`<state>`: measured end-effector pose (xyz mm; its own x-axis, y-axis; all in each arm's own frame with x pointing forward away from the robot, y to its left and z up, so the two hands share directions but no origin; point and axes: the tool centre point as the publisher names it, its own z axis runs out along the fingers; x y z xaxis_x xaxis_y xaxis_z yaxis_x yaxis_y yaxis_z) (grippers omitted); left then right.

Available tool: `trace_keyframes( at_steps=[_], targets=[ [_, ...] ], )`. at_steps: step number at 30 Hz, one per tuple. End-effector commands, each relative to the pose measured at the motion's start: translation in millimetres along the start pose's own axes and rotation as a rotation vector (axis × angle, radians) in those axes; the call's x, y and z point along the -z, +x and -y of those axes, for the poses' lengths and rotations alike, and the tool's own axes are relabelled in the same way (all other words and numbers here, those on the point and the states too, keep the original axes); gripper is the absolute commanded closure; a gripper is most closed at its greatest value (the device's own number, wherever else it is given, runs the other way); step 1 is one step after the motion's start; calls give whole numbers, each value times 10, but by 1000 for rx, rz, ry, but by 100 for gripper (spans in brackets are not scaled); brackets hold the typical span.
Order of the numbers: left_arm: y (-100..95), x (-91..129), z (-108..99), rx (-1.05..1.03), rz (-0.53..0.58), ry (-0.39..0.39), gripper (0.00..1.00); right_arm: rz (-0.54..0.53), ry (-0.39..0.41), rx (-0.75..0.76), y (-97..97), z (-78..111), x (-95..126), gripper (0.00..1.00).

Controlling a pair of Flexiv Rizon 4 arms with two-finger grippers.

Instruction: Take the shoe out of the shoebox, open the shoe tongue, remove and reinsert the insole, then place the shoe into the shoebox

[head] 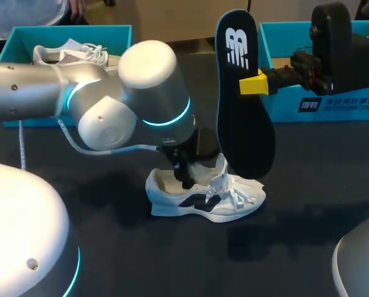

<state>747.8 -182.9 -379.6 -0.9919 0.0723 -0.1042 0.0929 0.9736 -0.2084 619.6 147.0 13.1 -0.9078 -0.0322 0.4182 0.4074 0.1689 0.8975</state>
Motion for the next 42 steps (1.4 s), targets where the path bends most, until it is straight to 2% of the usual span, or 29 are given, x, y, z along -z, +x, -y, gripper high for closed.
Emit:
trace_keyframes(
  at_steps=[1, 5, 6, 7, 8, 23, 27, 30, 36, 39, 42],
  targets=[
    [-6, -90, 22, -4, 0, -5, 42, -1, 3, -1, -19, -10, -24, 100],
    [7, -117, 15, -10, 1, -14, 51, -1, 3, -1, -19, -10, -24, 100],
    [8, -125, 13, -9, 1, -15, 60, -1, 3, -1, -19, -10, -24, 100],
    [9, -134, 10, -9, 0, -17, 76, -1, 3, -1, -19, -10, -24, 100],
    [9, -138, 8, -10, -2, -17, 100, -1, 3, -1, -19, -10, -24, 100],
    [68, 27, -54, -106, -30, 45, 100, -1, 3, -1, -19, -10, -24, 100],
    [103, 197, -32, -177, -82, 118, 100, -1, 3, -1, -19, -10, -24, 100],
    [139, 334, 7, -266, -117, 154, 100, -1, 3, -1, -19, -10, -24, 100],
    [205, 583, 37, -473, -146, 159, 100, -1, 3, -1, -19, -10, -24, 100],
    [316, 702, 25, -710, -167, 166, 100, -1, 3, -1, -19, -10, -24, 100],
    [374, 720, 29, -890, -35, 125, 100, -1, 3, -1, -19, -10, -24, 100]
  ],
)
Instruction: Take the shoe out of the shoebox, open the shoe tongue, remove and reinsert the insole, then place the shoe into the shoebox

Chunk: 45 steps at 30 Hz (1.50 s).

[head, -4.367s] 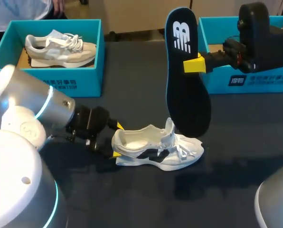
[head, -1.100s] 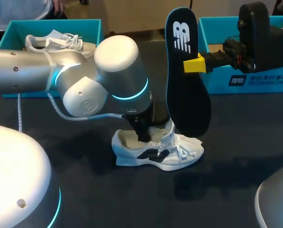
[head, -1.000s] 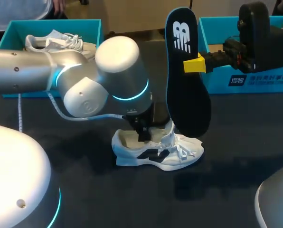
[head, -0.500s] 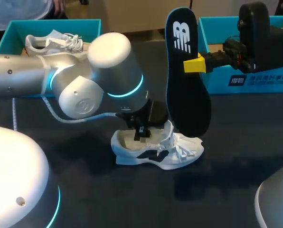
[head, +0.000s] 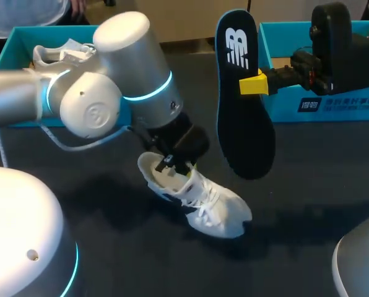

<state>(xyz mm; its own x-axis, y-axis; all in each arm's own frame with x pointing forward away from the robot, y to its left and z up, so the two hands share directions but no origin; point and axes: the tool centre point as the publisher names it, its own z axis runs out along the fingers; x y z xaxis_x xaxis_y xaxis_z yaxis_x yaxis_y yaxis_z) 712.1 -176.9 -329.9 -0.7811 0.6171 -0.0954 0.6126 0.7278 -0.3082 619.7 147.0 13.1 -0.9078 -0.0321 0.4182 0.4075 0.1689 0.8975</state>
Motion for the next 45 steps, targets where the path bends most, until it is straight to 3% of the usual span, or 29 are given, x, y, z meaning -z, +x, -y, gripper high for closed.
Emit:
trace_keyframes(
  at_steps=[1, 14, 19, 25, 29, 39, 45],
  targets=[
    [104, 180, 32, -322, 78, -86, 100, -1, 3, -1, -19, -10, -24, 100],
    [104, 180, 32, -322, 78, -86, 100, -1, 3, -1, -19, -10, -24, 100],
    [87, 208, 14, -472, 5, -124, 100, -1, 3, -1, -19, -10, -24, 100],
    [143, 252, -30, -652, -113, -70, 100, -1, 3, -1, -19, -10, -24, 100],
    [144, 265, -38, -664, -124, -70, 100, -1, 3, -1, -19, -10, -24, 100],
    [330, 56, 41, -748, -187, -116, 100, -1, 3, -1, -19, -10, -24, 100],
    [343, -92, 69, -787, -223, -127, 100, -1, 3, -1, -19, -10, -24, 100]
  ],
)
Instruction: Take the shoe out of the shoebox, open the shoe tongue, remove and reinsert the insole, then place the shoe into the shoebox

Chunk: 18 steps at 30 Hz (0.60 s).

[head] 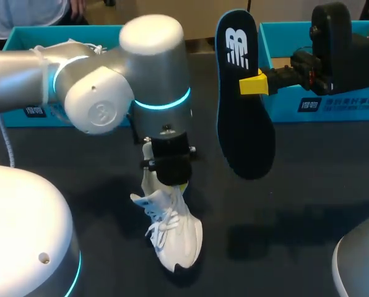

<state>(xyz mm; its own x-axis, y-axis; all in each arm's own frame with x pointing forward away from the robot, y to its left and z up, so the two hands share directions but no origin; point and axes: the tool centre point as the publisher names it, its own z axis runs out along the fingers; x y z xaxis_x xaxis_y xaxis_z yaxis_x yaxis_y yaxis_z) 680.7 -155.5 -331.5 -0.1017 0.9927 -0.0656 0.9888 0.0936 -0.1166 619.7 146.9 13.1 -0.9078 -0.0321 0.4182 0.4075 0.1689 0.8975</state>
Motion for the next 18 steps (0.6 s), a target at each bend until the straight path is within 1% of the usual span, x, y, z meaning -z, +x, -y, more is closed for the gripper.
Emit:
trace_keyframes(
  at_steps=[1, 7, 18],
  targets=[
    [-88, -124, 0, -14, -26, 5, 100, -1, 3, -1, -19, -10, -24, 100],
    [-119, -253, 4, -58, -29, 23, 100, -1, 3, -1, -19, -10, -24, 100],
    [-266, -468, -26, -88, -71, 5, 100, -1, 3, -1, -19, -10, -24, 100]
  ],
)
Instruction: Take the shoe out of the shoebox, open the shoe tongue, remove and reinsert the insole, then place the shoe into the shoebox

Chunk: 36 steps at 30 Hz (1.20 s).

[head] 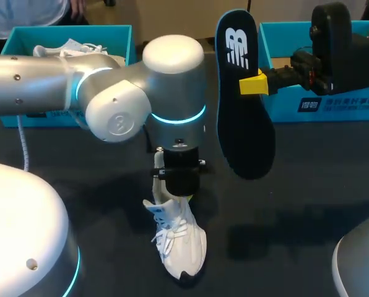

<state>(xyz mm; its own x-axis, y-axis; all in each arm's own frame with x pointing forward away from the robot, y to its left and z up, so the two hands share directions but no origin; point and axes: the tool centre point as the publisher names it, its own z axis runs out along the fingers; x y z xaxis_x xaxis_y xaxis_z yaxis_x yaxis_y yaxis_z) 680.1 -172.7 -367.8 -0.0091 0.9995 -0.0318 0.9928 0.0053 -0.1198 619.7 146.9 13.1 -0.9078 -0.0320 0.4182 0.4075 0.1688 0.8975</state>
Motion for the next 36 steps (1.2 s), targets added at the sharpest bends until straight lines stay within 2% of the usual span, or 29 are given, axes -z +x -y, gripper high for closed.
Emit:
trace_keyframes(
  at_steps=[1, 17, 18, 19, 21, 27, 36],
  targets=[
    [-136, -108, -21, -9, -31, -3, 100, -2, 3, -1, -19, -10, -24, 100],
    [-212, -207, -13, -72, 8, -7, 100, -2, 3, -1, -19, -10, -24, 100],
    [-207, -213, -16, -78, 6, -11, 79, -2, 3, -1, -19, -10, -24, 100],
    [-207, -214, -17, -83, 6, -13, 63, -2, 3, -1, -19, -10, -24, 100],
    [-204, -205, -20, -86, 20, -13, 0, -2, 3, -1, -19, -10, -24, 100],
    [-171, -48, -61, -66, 125, -17, 0, -2, 3, -1, -19, -10, -24, 100],
    [-125, 559, -216, -12, 475, 2, 0, -2, 3, -1, -19, -10, -24, 100]
  ],
)
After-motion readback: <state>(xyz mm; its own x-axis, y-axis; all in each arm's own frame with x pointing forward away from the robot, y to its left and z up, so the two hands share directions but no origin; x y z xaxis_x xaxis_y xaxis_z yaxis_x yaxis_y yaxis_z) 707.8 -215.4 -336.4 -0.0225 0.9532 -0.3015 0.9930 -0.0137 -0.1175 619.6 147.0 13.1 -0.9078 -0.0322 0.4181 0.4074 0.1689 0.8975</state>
